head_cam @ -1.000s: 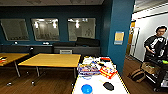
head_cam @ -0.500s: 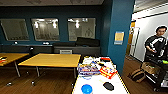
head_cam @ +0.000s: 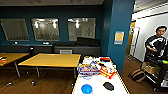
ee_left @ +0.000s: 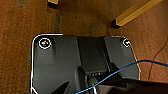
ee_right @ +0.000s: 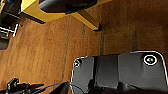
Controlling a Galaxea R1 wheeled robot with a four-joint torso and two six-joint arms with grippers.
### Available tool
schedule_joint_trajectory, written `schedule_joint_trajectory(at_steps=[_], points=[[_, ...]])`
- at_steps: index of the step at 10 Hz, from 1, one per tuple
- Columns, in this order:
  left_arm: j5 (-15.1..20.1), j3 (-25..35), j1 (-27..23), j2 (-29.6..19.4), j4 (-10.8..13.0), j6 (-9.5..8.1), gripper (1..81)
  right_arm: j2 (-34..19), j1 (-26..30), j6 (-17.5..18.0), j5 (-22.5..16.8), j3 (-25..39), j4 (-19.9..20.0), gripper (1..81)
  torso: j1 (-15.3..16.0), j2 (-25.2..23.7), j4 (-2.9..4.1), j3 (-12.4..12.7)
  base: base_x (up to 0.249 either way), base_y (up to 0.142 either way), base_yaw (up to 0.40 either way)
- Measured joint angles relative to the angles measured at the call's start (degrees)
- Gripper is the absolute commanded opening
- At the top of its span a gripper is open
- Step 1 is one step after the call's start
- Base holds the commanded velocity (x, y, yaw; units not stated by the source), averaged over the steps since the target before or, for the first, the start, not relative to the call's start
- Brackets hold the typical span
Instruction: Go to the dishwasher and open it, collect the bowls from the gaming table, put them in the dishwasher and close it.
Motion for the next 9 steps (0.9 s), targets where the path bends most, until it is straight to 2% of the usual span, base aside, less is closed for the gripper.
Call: schedule_joint_trajectory(at_steps=[2,5,8,9], points=[[-0.2,0.0,0.0,0.1,0.0,0.00,81.1,-5.2,3.0,0.3,-0.4,6.4,0.6,81.1,0.0,0.0,0.00,-1.7,0.000,0.000,0.000],[-0.4,-0.1,-0.5,0.5,0.0,0.02,81.1,-13.6,8.0,0.6,-0.5,14.4,2.0,81.1,0.0,0.0,0.00,-6.2,0.000,0.000,0.000],[-0.5,-0.2,-1.2,0.8,0.0,0.02,81.1,-15.1,12.3,0.7,-1.9,17.0,4.0,81.1,0.1,0.1,0.00,-11.5,0.000,0.000,0.000],[-0.7,-0.2,-1.8,0.8,0.0,0.02,81.1,-15.6,14.0,0.7,-2.8,17.2,5.7,81.1,0.1,0.1,0.00,-14.0,0.000,0.000,0.000]])
